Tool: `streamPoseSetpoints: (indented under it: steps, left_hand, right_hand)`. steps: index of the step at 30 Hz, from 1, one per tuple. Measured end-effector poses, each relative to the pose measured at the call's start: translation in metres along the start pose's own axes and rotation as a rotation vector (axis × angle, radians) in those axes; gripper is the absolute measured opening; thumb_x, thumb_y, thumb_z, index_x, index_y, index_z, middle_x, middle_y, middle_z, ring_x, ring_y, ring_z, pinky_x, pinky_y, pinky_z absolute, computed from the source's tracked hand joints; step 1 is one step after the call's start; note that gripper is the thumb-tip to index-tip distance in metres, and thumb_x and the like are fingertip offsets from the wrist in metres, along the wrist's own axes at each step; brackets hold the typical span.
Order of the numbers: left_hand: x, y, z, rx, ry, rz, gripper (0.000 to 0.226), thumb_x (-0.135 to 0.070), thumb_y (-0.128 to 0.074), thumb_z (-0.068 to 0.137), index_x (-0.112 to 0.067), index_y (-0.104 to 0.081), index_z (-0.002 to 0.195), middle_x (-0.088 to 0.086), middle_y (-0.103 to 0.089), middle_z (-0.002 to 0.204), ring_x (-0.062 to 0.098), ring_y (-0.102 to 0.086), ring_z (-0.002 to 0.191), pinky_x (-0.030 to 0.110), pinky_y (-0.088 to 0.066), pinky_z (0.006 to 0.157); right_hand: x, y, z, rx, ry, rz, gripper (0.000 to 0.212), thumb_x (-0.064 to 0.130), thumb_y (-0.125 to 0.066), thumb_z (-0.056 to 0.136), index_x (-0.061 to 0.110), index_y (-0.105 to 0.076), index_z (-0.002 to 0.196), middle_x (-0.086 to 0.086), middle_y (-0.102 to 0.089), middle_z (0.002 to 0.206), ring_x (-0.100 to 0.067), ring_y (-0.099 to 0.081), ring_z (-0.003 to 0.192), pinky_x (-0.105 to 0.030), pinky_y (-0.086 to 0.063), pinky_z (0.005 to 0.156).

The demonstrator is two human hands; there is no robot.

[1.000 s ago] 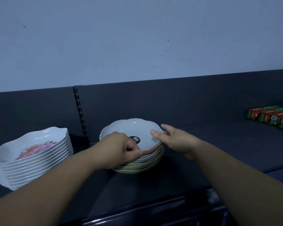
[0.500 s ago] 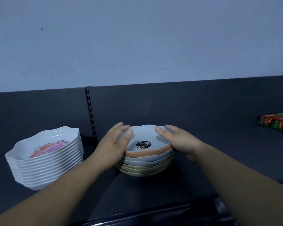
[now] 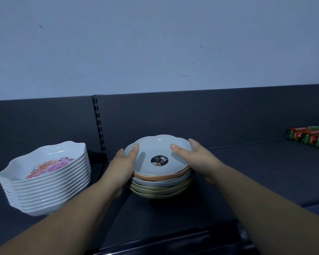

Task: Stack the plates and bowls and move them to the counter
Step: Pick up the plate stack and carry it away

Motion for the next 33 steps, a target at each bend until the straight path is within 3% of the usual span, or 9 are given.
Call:
streamPoseSetpoints:
  steps: [4,7,11,16,21,24,28,30,33]
  left_hand:
    - [0.007,0.000,0.009,0.064,0.103,-0.267,0.065,-0.062,-0.050,0.085,-0.020,-0.046,0.134,0.004,-0.063,0.121,0.026,-0.063,0.105,0.043,-0.050,0.094]
    - [0.010,0.002,0.013,0.058,0.076,-0.291,0.057,-0.046,-0.045,0.095,-0.025,-0.031,0.145,0.005,-0.053,0.135,0.026,-0.057,0.115,0.043,-0.044,0.101]
    - [-0.001,0.012,0.019,0.053,0.026,-0.146,0.065,-0.047,-0.046,0.092,-0.038,-0.017,0.148,-0.004,-0.029,0.154,0.023,-0.038,0.135,0.044,-0.029,0.114]
    - [-0.029,0.005,0.030,0.093,-0.097,0.229,0.062,-0.043,-0.042,0.097,-0.018,-0.022,0.151,0.002,-0.023,0.157,0.024,-0.027,0.142,0.040,-0.023,0.117]
    - [-0.028,-0.003,0.038,0.131,-0.142,0.640,0.060,-0.050,-0.035,0.096,-0.011,-0.039,0.142,0.009,-0.037,0.150,0.027,-0.040,0.132,0.035,-0.033,0.108]
    - [-0.029,-0.002,0.039,0.147,-0.135,0.697,0.058,-0.052,-0.035,0.095,-0.010,-0.046,0.133,0.009,-0.047,0.138,0.027,-0.049,0.119,0.036,-0.040,0.099]
    - [-0.031,-0.004,0.035,0.145,-0.134,0.635,0.064,-0.052,-0.038,0.095,-0.008,-0.038,0.141,0.010,-0.040,0.146,0.027,-0.043,0.129,0.033,-0.035,0.101]
    - [-0.028,-0.003,0.033,0.118,-0.133,0.489,0.065,-0.049,-0.043,0.095,-0.007,-0.034,0.144,0.008,-0.036,0.150,0.026,-0.039,0.134,0.032,-0.032,0.105]
    - [-0.016,0.002,0.032,0.082,-0.088,0.190,0.067,-0.047,-0.050,0.092,-0.014,-0.031,0.147,0.003,-0.034,0.152,0.025,-0.039,0.135,0.039,-0.032,0.112]
  right_hand:
    - [0.002,-0.004,0.002,-0.007,-0.045,-0.071,0.098,0.067,-0.063,0.078,0.016,-0.024,0.152,0.001,-0.034,0.154,-0.020,-0.040,0.136,-0.034,-0.036,0.108]
    - [0.005,-0.008,0.004,-0.002,-0.079,-0.126,0.100,0.072,-0.061,0.073,0.013,-0.032,0.148,0.001,-0.041,0.148,-0.022,-0.045,0.131,-0.033,-0.039,0.101]
    - [0.007,-0.007,0.006,-0.040,-0.070,-0.138,0.103,0.077,-0.058,0.071,0.015,-0.033,0.149,0.000,-0.037,0.153,-0.022,-0.041,0.137,-0.037,-0.035,0.110]
    - [0.019,-0.007,0.012,-0.052,-0.026,-0.235,0.092,0.067,-0.054,0.084,0.016,-0.023,0.154,0.002,-0.022,0.161,-0.021,-0.025,0.146,-0.035,-0.024,0.114]
    - [0.024,-0.018,0.019,-0.069,-0.039,-0.572,0.086,0.081,-0.046,0.074,0.017,-0.053,0.131,0.000,-0.052,0.139,-0.023,-0.052,0.122,-0.033,-0.041,0.087]
    - [0.023,-0.018,0.021,-0.074,-0.053,-0.639,0.101,0.089,-0.041,0.064,0.014,-0.052,0.132,-0.001,-0.052,0.136,-0.025,-0.054,0.118,-0.035,-0.043,0.084]
    - [0.025,-0.017,0.016,-0.069,-0.049,-0.564,0.100,0.084,-0.045,0.072,0.013,-0.041,0.143,-0.003,-0.042,0.148,-0.025,-0.045,0.131,-0.038,-0.041,0.098]
    - [0.024,-0.013,0.010,-0.113,-0.038,-0.381,0.094,0.072,-0.054,0.080,0.016,-0.030,0.151,-0.002,-0.031,0.157,-0.024,-0.034,0.141,-0.037,-0.033,0.109]
    - [0.019,-0.008,-0.002,-0.188,-0.039,-0.031,0.086,0.060,-0.062,0.083,0.022,-0.027,0.151,0.001,-0.031,0.156,-0.023,-0.037,0.138,-0.037,-0.036,0.108]
Point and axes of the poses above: each hand's wrist, its own z-axis towards the middle knuckle, its own y-axis out of the back of the hand, x = y × z, the point moved 5 cm from there along z, towards the middle knuckle
